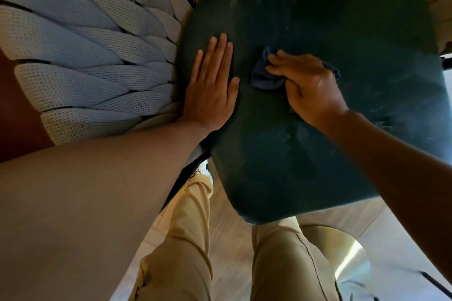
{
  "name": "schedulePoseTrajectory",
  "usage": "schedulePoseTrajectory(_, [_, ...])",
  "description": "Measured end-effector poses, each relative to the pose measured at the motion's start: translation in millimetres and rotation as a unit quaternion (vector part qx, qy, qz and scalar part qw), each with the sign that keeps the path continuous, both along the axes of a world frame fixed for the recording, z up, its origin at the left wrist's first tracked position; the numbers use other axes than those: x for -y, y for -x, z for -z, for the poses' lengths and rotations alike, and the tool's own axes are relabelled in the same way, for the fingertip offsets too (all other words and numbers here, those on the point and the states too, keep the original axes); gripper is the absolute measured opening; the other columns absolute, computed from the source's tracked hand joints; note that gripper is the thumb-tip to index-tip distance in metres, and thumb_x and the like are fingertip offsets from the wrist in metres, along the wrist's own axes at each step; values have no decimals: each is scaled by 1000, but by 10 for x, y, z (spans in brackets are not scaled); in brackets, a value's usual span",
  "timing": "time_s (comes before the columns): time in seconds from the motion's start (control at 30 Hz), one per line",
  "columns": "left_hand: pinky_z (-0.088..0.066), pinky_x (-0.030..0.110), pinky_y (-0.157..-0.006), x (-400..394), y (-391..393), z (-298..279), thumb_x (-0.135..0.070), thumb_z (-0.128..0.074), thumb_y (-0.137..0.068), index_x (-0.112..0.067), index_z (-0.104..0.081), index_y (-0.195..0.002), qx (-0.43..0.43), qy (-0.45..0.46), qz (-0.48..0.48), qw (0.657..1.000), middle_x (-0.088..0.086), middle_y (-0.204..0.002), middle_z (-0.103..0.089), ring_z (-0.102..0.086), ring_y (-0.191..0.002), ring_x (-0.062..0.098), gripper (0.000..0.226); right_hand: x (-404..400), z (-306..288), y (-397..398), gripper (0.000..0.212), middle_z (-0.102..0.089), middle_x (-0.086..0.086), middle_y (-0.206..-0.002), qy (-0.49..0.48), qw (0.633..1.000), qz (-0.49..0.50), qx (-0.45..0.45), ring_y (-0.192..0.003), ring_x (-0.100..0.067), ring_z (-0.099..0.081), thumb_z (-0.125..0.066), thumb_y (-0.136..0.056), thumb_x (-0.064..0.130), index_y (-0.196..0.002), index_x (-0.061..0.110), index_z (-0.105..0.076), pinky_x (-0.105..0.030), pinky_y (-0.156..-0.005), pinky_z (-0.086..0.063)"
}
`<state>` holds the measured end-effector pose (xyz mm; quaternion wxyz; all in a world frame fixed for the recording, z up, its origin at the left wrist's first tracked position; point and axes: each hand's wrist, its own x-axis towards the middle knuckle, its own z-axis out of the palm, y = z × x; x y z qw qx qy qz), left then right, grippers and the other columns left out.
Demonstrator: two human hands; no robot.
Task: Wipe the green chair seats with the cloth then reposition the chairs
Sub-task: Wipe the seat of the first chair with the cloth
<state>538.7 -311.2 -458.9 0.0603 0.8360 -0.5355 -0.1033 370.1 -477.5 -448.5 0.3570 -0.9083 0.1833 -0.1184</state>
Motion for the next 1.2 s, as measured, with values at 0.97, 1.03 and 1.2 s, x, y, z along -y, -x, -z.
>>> schedulePoseTrajectory(0.97, [-8,46,-127,-61,111,87,-30,-32,-104,1,-20,-159,-23,25,-189,981,19,-168,-14,-10,-157,31,65,241,154,-1122,52,-64,-20,-134,60,997,-57,10,-131,-38,-55,-41,-81,-10,-125,-3,-67,-33,-111,-35])
schedulePoseTrajectory(1.03, [-7,46,-128,-67,103,75,-28,-31,-103,2,-19,-159,-34,24,-187,982,20,-168,-13,-9,-157,32,65,213,115,-1001,49,-66,-19,-130,37,993,-107,8,-128,-36,-58,-43,-80,-8,-121,-3,-70,-31,-111,-35])
schedulePoseTrajectory(1.2, [-5,46,-128,-82,88,21,-21,-34,-98,2,-18,-159,-71,39,-179,980,21,-168,-11,-7,-157,33,67,264,38,-801,48,-68,-15,-127,-39,987,-157,-24,-128,-31,-59,-40,-80,4,-114,-1,-74,-42,-111,-42])
